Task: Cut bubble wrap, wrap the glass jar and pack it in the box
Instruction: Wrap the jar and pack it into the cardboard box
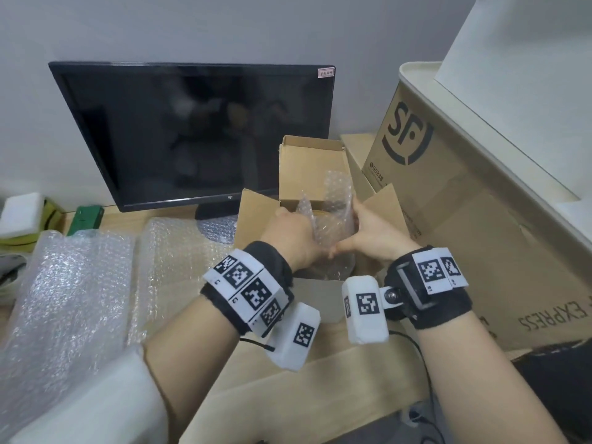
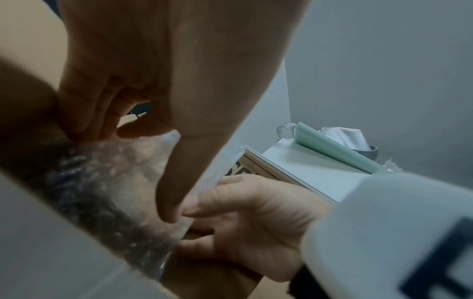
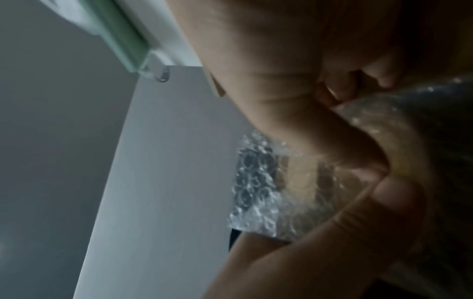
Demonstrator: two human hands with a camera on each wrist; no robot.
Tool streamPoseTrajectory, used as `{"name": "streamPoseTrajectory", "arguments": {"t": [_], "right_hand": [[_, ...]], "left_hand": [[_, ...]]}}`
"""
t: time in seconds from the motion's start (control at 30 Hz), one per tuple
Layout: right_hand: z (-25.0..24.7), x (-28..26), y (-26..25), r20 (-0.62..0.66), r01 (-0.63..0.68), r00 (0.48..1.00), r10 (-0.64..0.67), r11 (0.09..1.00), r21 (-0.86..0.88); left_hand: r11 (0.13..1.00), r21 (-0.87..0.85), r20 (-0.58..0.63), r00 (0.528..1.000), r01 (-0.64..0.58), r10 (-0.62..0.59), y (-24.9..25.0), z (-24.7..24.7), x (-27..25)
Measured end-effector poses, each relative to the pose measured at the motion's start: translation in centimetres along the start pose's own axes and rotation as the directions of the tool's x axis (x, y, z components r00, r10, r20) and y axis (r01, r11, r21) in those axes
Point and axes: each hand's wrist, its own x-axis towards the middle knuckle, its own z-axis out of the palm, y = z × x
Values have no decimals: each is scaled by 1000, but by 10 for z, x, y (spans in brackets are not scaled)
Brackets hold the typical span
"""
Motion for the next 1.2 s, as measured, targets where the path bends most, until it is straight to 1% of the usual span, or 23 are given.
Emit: {"name": "streamPoseTrajectory", "arguments": {"t": [0.03,0.1,0.2,0.23,0.27,0.3,0.33,0.37,0.43,0.53,0.6,0.7,0.77,0.83,0.93,1.07,1.1,1.13,1.2], "right_hand": [[3,1,-1,20,-7,1000,6,998,62],[8,2,0,64,-23,998,13,985,171],[12,4,6,76,-32,997,12,963,269],[12,4,7,68,-33,998,13,955,296],[11,6,10,66,-34,998,13,944,328],[9,8,14,68,-41,998,18,937,347],[7,10,16,73,-42,997,17,933,356],[6,12,17,78,-48,997,21,933,356],[4,16,19,88,-60,996,30,933,355],[3,19,18,100,-83,994,48,917,390],[6,20,14,98,-100,993,63,896,433],[11,21,9,92,-115,993,80,857,502],[13,20,9,81,-105,994,74,857,504],[13,18,11,81,-99,994,67,857,505],[13,17,13,81,-95,995,62,858,505],[14,13,14,39,-35,999,16,835,549],[14,12,16,26,-19,1000,6,833,554],[15,10,19,11,-5,1000,-2,835,550],[14,8,22,-3,5,1000,-3,860,511]], "left_hand": [[1000,-5,-16,1000,14,-14,1,1,2],[997,-68,-2,999,41,-42,6,2,2],[970,-208,109,988,130,-109,6,10,6],[961,-235,122,985,145,-119,4,12,8],[951,-271,122,985,152,-123,2,13,10],[932,-336,104,989,135,-106,1,13,10],[900,-420,81,992,118,-92,0,12,10],[848,-520,66,995,103,-80,-3,12,10],[717,-683,95,990,139,-102,-8,12,11],[571,-804,131,986,167,-103,-12,11,12],[514,-840,144,985,173,-97,-14,7,12],[477,-858,179,981,190,-69,-13,-2,9],[471,-857,210,976,208,-50,-11,-6,8],[480,-843,236,969,244,-79,-10,-4,13],[490,-833,216,966,257,-140,-7,-3,19],[572,-771,171,956,281,-239,2,-6,9],[600,-746,176,954,290,-243,1,-3,11],[629,-729,158,961,270,-229,0,-1,12],[711,-676,92,979,194,-180,-2,-1,9]]}}
